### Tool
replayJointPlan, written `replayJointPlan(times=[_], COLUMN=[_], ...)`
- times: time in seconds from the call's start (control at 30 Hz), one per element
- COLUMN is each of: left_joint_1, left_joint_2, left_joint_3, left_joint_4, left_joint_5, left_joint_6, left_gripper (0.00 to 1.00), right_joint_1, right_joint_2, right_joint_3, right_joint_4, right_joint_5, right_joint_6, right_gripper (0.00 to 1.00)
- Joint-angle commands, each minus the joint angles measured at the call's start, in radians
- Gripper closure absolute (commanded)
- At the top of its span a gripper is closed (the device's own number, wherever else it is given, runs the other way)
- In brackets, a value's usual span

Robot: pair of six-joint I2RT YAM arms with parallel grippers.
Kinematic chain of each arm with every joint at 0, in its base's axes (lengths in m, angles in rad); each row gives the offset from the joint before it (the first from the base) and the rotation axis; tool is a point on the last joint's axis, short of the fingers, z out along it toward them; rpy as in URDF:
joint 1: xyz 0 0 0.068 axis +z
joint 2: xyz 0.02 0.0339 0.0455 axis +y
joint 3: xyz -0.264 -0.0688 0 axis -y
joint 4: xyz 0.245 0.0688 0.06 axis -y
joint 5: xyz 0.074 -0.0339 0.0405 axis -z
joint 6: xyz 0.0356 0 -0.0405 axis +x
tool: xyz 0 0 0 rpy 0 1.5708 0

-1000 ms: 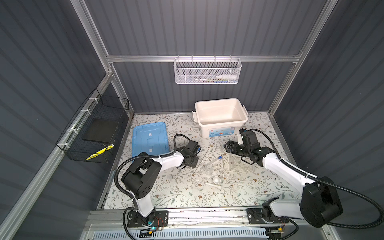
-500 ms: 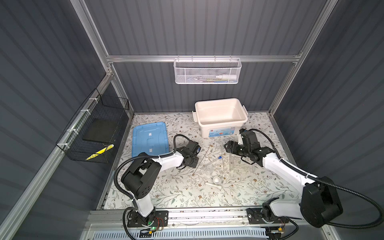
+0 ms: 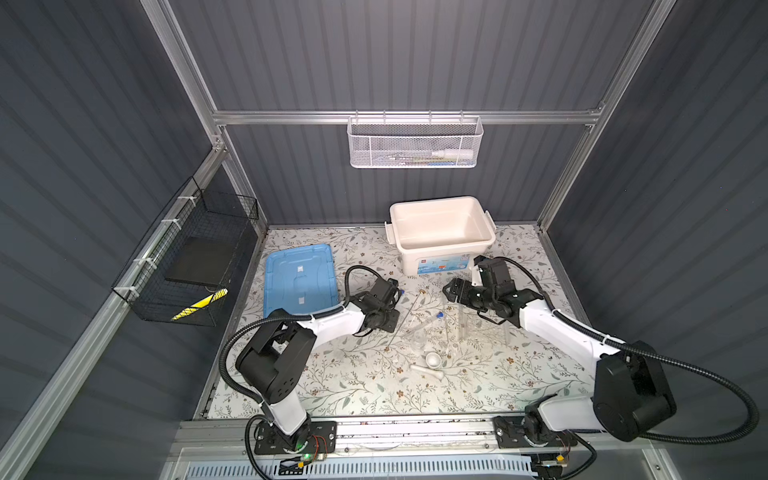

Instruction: Organize the chemistry lab equipment

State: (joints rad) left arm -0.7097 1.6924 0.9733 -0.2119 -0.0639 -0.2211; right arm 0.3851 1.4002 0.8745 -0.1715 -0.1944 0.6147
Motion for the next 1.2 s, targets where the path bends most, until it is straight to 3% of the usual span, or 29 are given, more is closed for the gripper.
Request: replayJointPlan(times=[0.0,0.4,0.6,1.0,1.17], left_joint_1=[-0.014,-0.053,-0.084,-0.106,-0.109], left_joint_2=[-0.029,-0.015,0.010,-0.001,0.000], left_joint_3=[0.020,0.076,0.100,0.070,0.068], left_joint_4=[0.034,0.108,0.126,0.178,0.186], left_joint_5=[0.037,0.117,0.141,0.187,0.191], left_joint_6=[0.024,0.106,0.141,0.153,0.148], left_gripper=[0.83,0.83,0.83,0.83,0.83], right_joint_1=[0.005,0.003,-0.003,-0.044,-0.053], right_joint_2=[0.028,0.090,0.141,0.164,0.176], right_joint_3=[0.032,0.050,0.077,0.052,0.064], right_joint_4=[0.042,0.091,0.065,0.192,0.199], right_joint_5=[-0.077,-0.181,-0.201,-0.277,-0.303], right_joint_6=[0.031,0.064,0.096,0.186,0.196], right_gripper=[0.10,0.16,0.23,0.33,0.43])
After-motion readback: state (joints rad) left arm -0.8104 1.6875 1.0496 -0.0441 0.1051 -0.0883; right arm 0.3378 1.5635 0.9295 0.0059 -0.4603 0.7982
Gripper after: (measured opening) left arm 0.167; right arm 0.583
